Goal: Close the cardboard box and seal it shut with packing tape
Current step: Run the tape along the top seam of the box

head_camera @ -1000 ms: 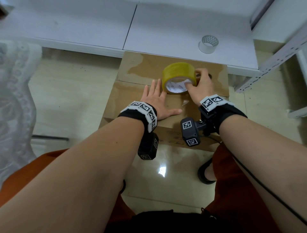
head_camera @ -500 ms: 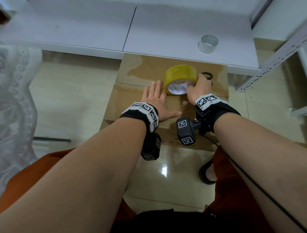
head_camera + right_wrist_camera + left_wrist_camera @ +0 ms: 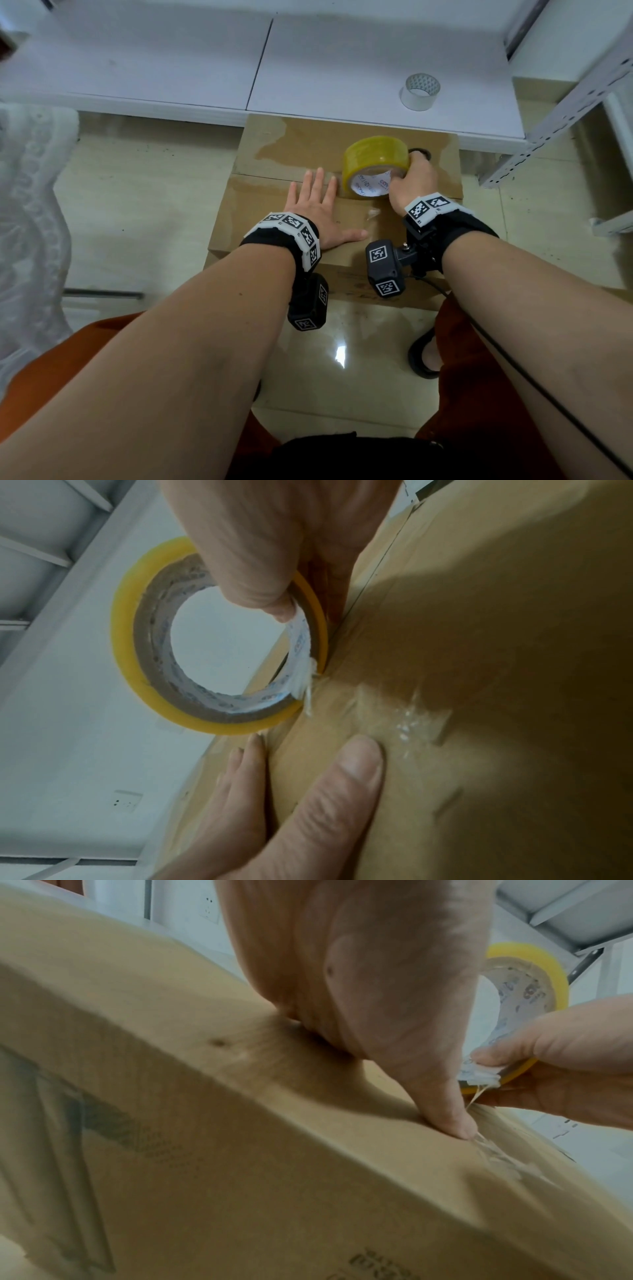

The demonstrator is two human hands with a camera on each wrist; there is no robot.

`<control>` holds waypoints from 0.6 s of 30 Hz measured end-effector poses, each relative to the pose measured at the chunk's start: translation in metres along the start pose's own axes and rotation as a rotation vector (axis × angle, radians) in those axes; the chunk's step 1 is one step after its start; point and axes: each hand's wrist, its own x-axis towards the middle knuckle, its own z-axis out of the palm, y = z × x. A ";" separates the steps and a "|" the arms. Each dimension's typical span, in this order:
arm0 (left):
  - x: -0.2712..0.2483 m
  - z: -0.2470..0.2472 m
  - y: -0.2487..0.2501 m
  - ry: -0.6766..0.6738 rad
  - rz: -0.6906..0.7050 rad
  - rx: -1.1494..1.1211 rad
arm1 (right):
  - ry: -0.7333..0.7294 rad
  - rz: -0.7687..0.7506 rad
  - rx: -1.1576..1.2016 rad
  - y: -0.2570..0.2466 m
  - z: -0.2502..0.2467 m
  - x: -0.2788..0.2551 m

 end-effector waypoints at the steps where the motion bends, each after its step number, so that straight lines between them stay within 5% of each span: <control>1: 0.000 0.000 0.000 -0.002 -0.001 0.002 | 0.000 0.002 0.001 0.000 -0.001 0.000; 18: 0.000 -0.001 0.000 -0.008 -0.010 0.008 | 0.061 -0.036 -0.084 0.015 -0.023 -0.004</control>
